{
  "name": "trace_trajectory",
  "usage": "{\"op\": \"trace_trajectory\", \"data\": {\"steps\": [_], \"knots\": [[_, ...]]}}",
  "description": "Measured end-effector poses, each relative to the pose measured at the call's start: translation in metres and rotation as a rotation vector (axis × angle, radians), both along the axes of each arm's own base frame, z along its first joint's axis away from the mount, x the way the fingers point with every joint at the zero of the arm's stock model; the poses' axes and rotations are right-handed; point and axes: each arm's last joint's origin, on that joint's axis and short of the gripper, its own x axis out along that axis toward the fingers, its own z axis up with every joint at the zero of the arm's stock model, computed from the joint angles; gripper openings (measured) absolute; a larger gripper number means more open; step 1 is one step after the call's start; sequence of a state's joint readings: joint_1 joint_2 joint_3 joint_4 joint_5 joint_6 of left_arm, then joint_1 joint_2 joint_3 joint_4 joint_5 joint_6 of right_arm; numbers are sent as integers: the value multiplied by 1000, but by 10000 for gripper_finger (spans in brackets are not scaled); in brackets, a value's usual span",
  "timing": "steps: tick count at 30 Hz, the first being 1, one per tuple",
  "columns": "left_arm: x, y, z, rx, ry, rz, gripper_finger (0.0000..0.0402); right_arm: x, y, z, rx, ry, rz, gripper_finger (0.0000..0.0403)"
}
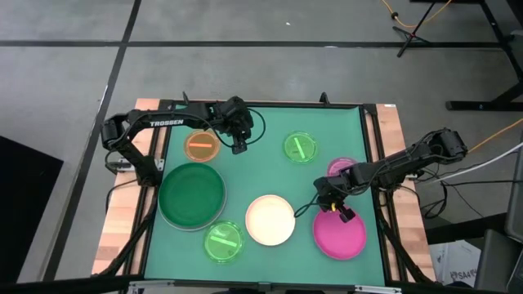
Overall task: Stack plastic plates
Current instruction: Stack the pink plate on top of the green plate
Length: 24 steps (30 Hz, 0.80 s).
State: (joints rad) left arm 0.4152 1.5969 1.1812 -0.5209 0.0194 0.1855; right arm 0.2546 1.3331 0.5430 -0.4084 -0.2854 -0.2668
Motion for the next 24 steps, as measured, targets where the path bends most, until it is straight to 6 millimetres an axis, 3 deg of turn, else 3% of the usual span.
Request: {"op": "trace_trajectory", "data": {"steps": [24], "knots": [[0,0,0,-1,0,1,127,1,3,2,77,-7,29,0]]}}
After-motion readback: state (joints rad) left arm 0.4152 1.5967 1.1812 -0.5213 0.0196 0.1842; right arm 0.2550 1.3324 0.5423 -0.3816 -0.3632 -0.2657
